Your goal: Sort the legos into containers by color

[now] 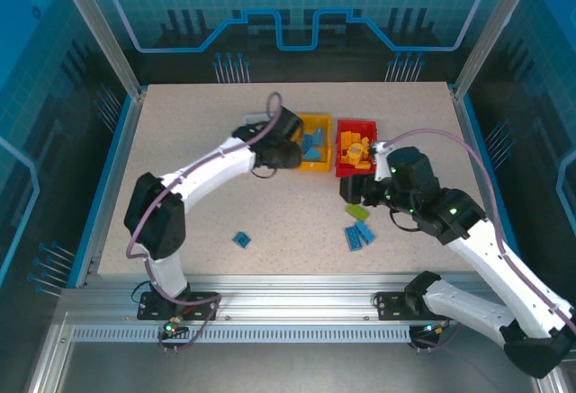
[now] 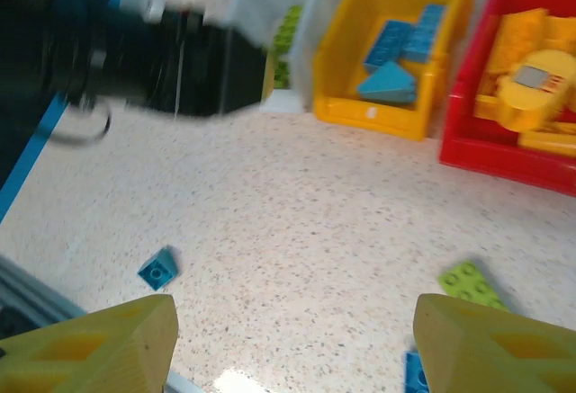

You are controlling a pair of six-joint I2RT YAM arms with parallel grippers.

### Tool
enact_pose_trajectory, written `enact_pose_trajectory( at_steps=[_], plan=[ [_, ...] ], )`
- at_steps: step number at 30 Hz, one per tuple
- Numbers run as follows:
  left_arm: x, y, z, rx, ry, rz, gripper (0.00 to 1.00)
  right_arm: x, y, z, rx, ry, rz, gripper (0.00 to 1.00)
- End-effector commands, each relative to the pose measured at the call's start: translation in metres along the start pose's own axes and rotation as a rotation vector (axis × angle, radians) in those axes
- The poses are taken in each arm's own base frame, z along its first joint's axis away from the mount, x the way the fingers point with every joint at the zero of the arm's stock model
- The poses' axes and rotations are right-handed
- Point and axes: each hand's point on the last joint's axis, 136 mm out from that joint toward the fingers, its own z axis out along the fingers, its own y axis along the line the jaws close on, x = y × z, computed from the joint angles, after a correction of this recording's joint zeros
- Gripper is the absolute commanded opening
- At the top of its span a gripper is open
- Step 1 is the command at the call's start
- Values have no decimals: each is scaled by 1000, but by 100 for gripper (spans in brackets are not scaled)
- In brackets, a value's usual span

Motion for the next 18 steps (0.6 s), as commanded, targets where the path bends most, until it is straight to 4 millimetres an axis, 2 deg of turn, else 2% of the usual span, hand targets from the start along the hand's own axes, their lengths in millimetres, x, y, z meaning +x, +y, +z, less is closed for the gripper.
enact_pose_trajectory(
  at_steps=[1, 6, 12, 15, 18],
  plan=[
    [-8, 30, 18, -46, 58, -30, 34, -14, 21, 9, -27, -55, -64, 71],
    [-44, 61, 50, -86, 63, -88, 34, -8, 33, 25, -38, -21, -76, 71],
    [-57, 76, 84, -114, 107, -114, 40, 5, 33, 41, -14, 24, -81, 71],
    [-58, 77, 88, -126, 117, -117, 50, 11, 28, 46, 5, 37, -67, 71],
    [-60, 74, 81, -114, 109, -128, 60, 17, 20, 49, 41, 53, -57, 71]
  ],
)
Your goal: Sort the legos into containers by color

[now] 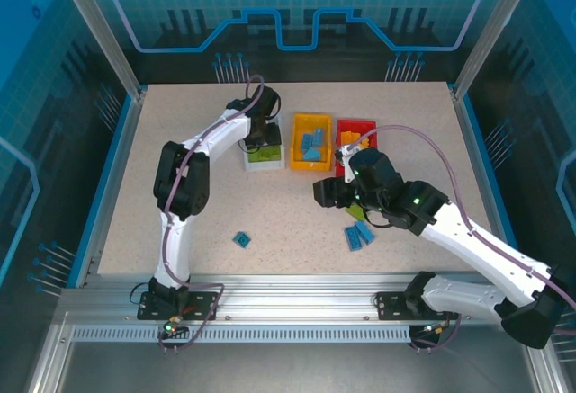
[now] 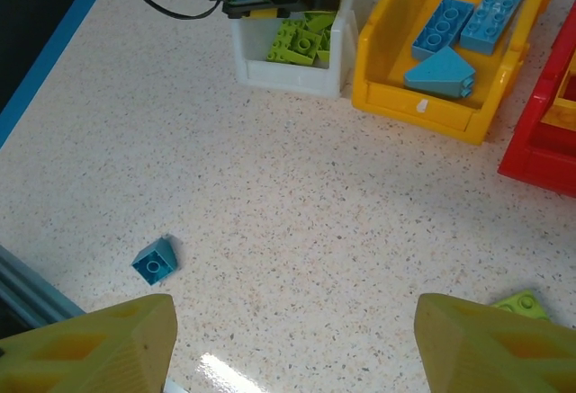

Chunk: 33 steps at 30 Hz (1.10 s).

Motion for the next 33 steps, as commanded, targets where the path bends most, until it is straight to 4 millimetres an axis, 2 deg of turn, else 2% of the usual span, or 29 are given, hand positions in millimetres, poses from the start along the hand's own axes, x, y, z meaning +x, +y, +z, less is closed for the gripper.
enact_pose_trajectory(
  at_steps=[1, 6, 10, 13, 18, 23, 25, 29, 33],
  plan=[
    [-4, -7, -21, 33, -1, 0, 62, 6, -7, 5, 43, 3, 14, 72],
    [-8, -12, -49, 70, -43, 2, 64, 12, -23, 5, 127, 23, 36, 72],
    [-8, -21, -82, 106, -104, 24, 67, 18, -39, 2, 213, 40, 71, 71],
    [-2, -29, -109, 129, -147, 56, 70, 26, -50, 1, 267, 67, 103, 71],
    [18, -40, -157, 198, -203, 92, 72, 36, -55, 1, 287, 91, 121, 71],
    [53, -46, -199, 286, -215, 107, 73, 48, -68, 4, 336, 152, 122, 72],
    [73, -48, -212, 316, -210, 121, 73, 56, -75, 5, 357, 186, 120, 72],
    [116, -44, -224, 354, -175, 108, 73, 65, -83, 5, 369, 217, 114, 72],
    [158, -32, -223, 362, -133, 72, 73, 76, -87, 6, 374, 271, 114, 72]
  ],
)
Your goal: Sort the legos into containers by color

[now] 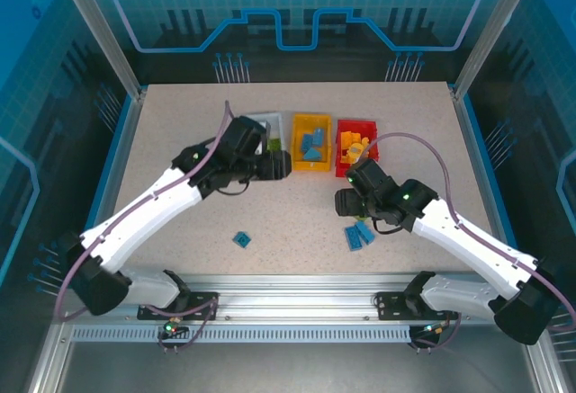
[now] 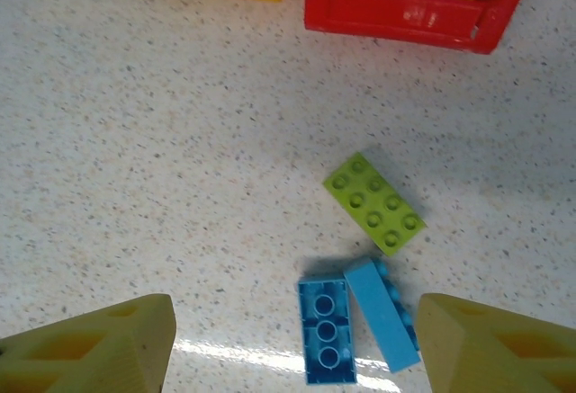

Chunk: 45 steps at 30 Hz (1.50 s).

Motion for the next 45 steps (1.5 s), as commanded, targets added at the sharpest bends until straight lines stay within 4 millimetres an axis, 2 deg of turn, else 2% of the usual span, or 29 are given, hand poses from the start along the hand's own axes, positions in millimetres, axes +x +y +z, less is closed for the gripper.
enact_pose_trajectory(
  at_steps=[1, 3, 5, 7, 9, 13, 15, 21, 25, 29, 34, 36, 38, 41, 43, 45],
  plan=[
    [35, 8, -7, 1, 39, -90, 73, 18, -6, 4, 18, 81, -18, 72],
    [53, 17, -11, -12, 47, -119, 73, 27, 4, 7, -10, 105, -41, 71],
    [67, 35, -21, -73, 26, -151, 73, 36, 29, 11, -77, 118, -87, 72],
    [74, 66, -41, -163, -43, -219, 73, 45, 72, 15, -179, 122, -171, 72],
    [84, 100, -62, -236, -109, -293, 73, 54, 123, 17, -262, 107, -310, 74],
    [100, 146, -99, -310, -199, -394, 73, 76, 208, 29, -410, 88, -536, 78],
    [104, 157, -113, -314, -227, -422, 73, 80, 230, 46, -392, 98, -596, 80],
    [105, 175, -142, -321, -290, -453, 73, 84, 270, 95, -332, 145, -721, 82],
    [102, 177, -151, -323, -305, -447, 73, 92, 281, 122, -305, 197, -750, 81],
    [102, 176, -152, -326, -306, -445, 73, 97, 281, 145, -259, 223, -743, 74],
    [102, 174, -148, -320, -297, -447, 73, 97, 284, 157, -255, 221, -722, 55],
    [102, 173, -146, -316, -296, -446, 73, 96, 284, 160, -244, 220, -711, 44],
    [102, 171, -144, -305, -291, -443, 73, 93, 282, 159, -231, 208, -700, 35],
    [96, 155, -136, -241, -279, -409, 73, 79, 272, 146, -207, 156, -666, 29],
    [91, 137, -127, -183, -256, -370, 73, 59, 257, 130, -190, 109, -617, 28],
    [84, 117, -116, -132, -231, -334, 74, 30, 229, 113, -156, 60, -537, 27]
  ],
)
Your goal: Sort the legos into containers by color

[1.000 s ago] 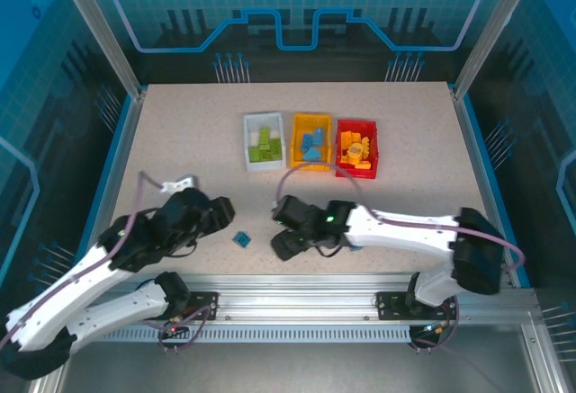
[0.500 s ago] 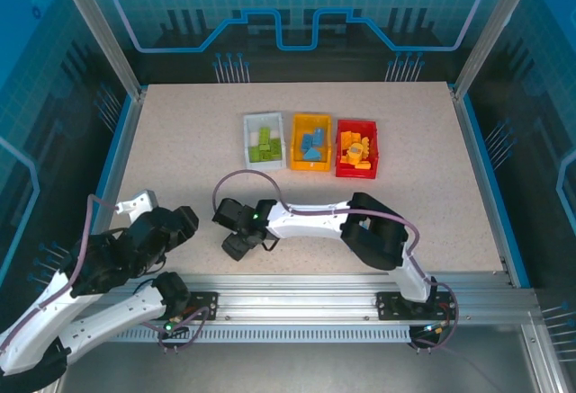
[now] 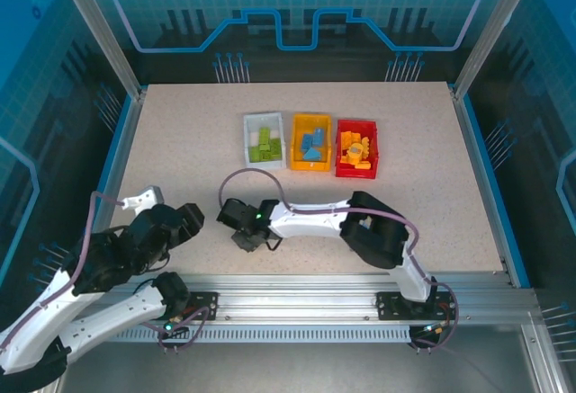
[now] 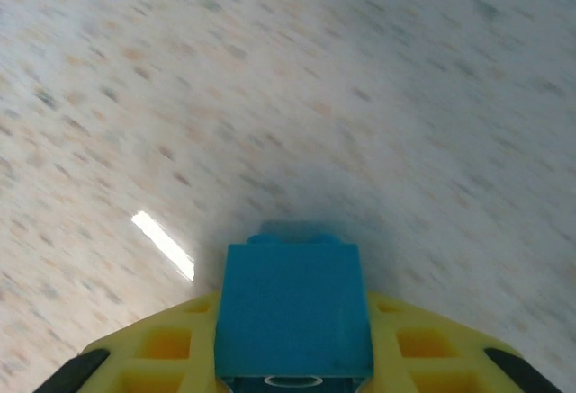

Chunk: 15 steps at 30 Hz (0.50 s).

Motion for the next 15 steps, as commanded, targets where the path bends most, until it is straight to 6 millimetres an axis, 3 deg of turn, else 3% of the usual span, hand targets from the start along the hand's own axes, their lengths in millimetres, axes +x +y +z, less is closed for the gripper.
enact_pose_trajectory(
  at_steps=[1, 4, 7, 11, 15],
  plan=[
    [8, -43, 13, 105, 54, 68, 74, -22, -64, -56, 89, -119, 160, 28],
    [10, -79, 25, 176, 75, 97, 74, -23, -126, -79, 147, -143, 294, 27],
    [16, -113, 41, 231, 105, 125, 74, -24, -188, -84, 219, -125, 413, 27],
    [28, -152, 63, 275, 162, 174, 74, -41, -254, -73, 238, -100, 553, 28],
    [39, -176, 80, 300, 209, 205, 74, -67, -296, -60, 234, -100, 620, 29]
  ],
)
